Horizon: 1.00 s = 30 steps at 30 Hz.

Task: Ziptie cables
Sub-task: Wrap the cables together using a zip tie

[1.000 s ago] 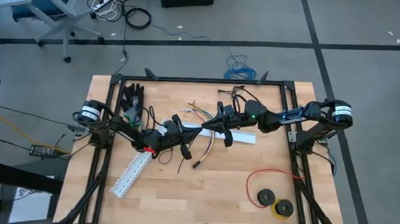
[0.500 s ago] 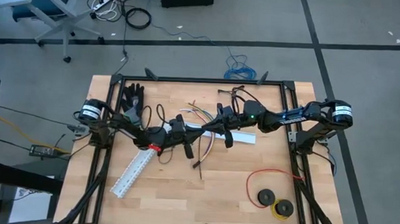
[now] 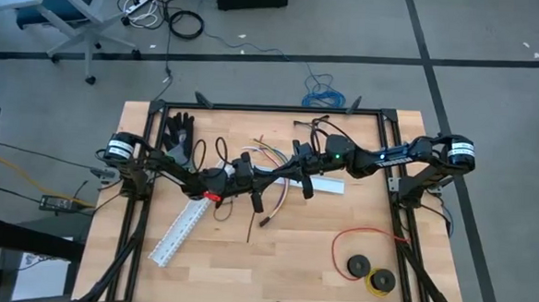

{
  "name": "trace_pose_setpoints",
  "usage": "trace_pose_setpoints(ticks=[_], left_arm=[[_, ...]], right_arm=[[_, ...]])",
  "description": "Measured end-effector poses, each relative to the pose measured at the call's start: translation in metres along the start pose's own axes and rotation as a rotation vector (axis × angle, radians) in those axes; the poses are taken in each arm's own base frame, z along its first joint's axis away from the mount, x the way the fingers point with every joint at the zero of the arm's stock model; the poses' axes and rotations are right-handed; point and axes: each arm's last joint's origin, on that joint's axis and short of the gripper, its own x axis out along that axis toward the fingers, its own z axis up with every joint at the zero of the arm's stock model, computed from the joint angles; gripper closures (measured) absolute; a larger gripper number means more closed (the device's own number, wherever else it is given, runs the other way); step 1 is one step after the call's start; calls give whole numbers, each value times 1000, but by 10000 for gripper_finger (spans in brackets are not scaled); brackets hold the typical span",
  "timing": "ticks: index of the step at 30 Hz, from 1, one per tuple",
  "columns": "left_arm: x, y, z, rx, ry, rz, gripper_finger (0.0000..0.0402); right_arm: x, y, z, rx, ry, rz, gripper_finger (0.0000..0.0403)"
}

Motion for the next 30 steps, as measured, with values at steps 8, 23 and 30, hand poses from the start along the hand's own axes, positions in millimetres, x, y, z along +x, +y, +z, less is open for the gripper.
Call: trace_pose_setpoints(ticks=[8, 23, 30], left_arm=[[2, 1, -1, 37, 28, -22, 396], [0, 3, -4, 19, 45, -13, 400], [-7, 7, -11, -40, 76, -6, 401]], right_arm=[[0, 0, -1, 3, 10, 4, 399], [-4, -10, -1, 7, 25, -18, 321], [-13, -20, 7, -11, 13, -61, 258]])
